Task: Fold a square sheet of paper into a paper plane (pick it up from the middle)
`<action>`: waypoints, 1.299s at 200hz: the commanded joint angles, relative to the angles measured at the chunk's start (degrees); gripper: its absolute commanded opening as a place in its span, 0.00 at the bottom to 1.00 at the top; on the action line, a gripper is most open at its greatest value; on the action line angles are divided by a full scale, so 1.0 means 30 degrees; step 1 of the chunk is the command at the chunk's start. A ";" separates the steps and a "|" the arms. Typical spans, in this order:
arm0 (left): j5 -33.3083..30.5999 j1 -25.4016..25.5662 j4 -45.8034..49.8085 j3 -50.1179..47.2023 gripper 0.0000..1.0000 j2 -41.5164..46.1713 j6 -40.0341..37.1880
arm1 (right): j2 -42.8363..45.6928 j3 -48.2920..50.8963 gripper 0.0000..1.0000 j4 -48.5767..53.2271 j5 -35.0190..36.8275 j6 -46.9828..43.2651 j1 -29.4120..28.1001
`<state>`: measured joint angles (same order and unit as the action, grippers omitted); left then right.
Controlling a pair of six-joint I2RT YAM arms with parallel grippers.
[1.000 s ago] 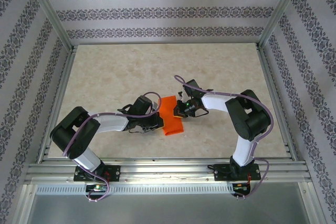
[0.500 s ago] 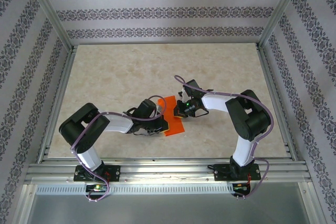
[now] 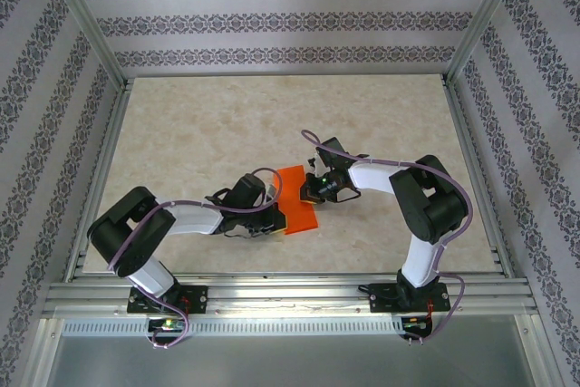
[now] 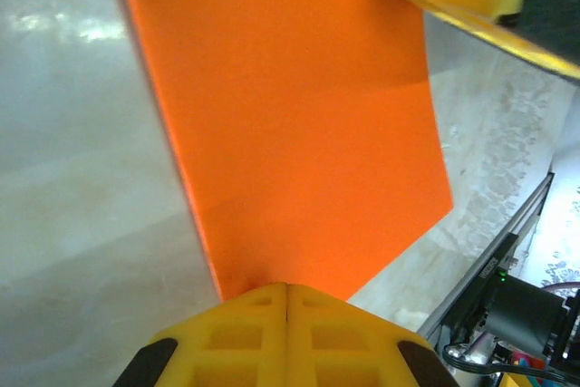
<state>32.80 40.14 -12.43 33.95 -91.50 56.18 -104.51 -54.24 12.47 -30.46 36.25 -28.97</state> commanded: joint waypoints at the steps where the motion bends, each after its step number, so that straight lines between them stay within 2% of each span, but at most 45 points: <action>1: 0.0211 0.0302 -0.0040 0.0813 0.03 0.0377 -0.0376 | -0.0232 0.0648 0.00 0.1466 0.1744 0.0185 0.0270; 38: 0.0437 0.0419 -0.0203 0.1172 0.03 -0.0465 -0.0271 | -0.0287 0.0652 0.00 0.1412 0.1686 0.0192 0.0257; 92: 0.0728 0.0854 -0.0548 -0.0546 0.01 -0.1666 -0.0367 | -0.0405 0.0677 0.00 0.1385 0.1733 0.0229 0.0253; 117: 0.0480 0.1010 0.0268 -0.1065 0.01 -0.0918 -0.0751 | -0.0379 0.0754 0.00 0.1412 0.1830 0.0192 0.0253; 147: -0.0112 0.1264 0.2473 -0.0609 0.01 -0.0109 -0.1859 | -0.0437 0.0714 0.00 0.1462 0.1861 0.0221 0.0282; 190: -0.0102 0.1619 0.3989 0.0098 0.04 0.0094 -0.2682 | -0.0343 0.0735 0.00 0.1527 0.1805 0.0163 0.0290; 213: -0.0497 0.1620 0.4231 0.0572 0.04 0.1573 -0.2665 | -0.0422 0.0648 0.00 0.1554 0.1635 0.0077 0.0282; 231: -0.0850 0.1205 0.4177 0.1310 0.05 0.3330 -0.2647 | -0.0379 0.0619 0.00 0.1593 0.1576 0.0046 0.0272; 260: 0.0002 -0.1280 0.5087 0.3473 0.08 0.3418 -0.3495 | -0.0261 0.0621 0.00 0.1615 0.1547 0.0047 0.0253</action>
<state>31.99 41.74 -0.05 38.44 -81.54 49.21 -104.40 -54.13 12.49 -30.52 36.25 -28.97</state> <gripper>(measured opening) 0.074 0.049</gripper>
